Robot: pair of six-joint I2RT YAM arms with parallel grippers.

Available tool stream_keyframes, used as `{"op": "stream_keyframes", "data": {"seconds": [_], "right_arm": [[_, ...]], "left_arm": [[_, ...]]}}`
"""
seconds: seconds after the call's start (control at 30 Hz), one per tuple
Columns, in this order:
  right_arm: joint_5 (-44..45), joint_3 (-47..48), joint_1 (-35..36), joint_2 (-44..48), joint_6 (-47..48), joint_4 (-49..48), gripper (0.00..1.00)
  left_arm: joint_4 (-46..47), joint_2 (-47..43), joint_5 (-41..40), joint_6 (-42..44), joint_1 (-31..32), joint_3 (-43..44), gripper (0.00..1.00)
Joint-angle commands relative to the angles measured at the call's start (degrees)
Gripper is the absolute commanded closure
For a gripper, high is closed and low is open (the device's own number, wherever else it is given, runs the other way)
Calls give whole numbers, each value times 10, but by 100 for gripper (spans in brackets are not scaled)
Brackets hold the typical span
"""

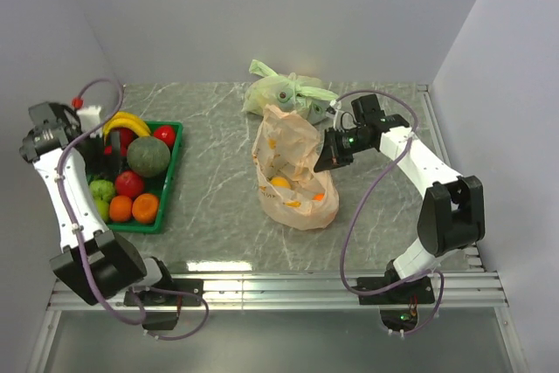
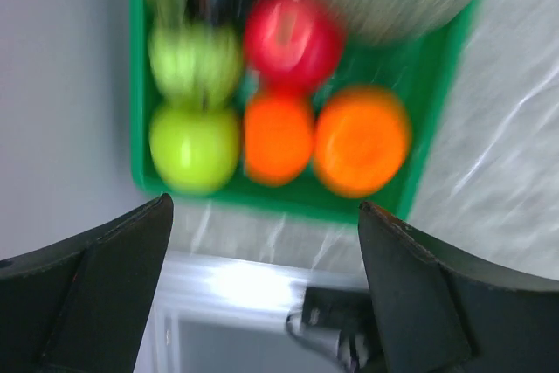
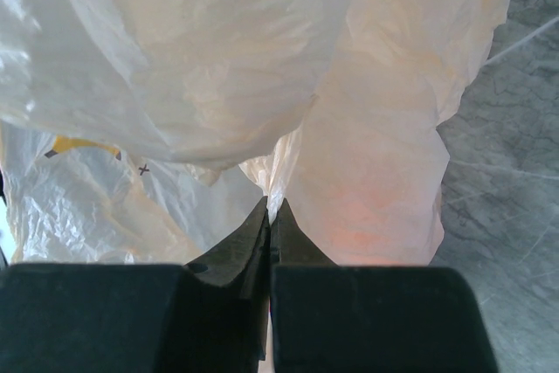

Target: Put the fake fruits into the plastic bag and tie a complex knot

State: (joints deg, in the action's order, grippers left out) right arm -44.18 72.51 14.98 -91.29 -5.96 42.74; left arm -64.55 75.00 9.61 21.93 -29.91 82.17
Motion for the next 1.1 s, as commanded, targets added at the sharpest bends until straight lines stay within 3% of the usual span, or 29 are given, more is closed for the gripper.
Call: {"op": "stream_keyframes", "data": {"seconds": [0.0,0.2,0.37,0.67,1.07], "right_arm": [[5,30,-2,-2,19,10,100],[9,33,-3,-10,20,9,100],[13,31,-3,-8,18,8,100],[13,32,-3,-9,17,10,100],[9,39,-3,-12,14,14,100]], "left_arm": [[-66,-24,-46,105,-48,-75,8],[12,-33,-71,199,-130,-176,11],[65,-16,-71,241,-133,-201,11],[92,73,-54,234,-137,-166,9],[162,117,-35,238,-137,-214,7]]}}
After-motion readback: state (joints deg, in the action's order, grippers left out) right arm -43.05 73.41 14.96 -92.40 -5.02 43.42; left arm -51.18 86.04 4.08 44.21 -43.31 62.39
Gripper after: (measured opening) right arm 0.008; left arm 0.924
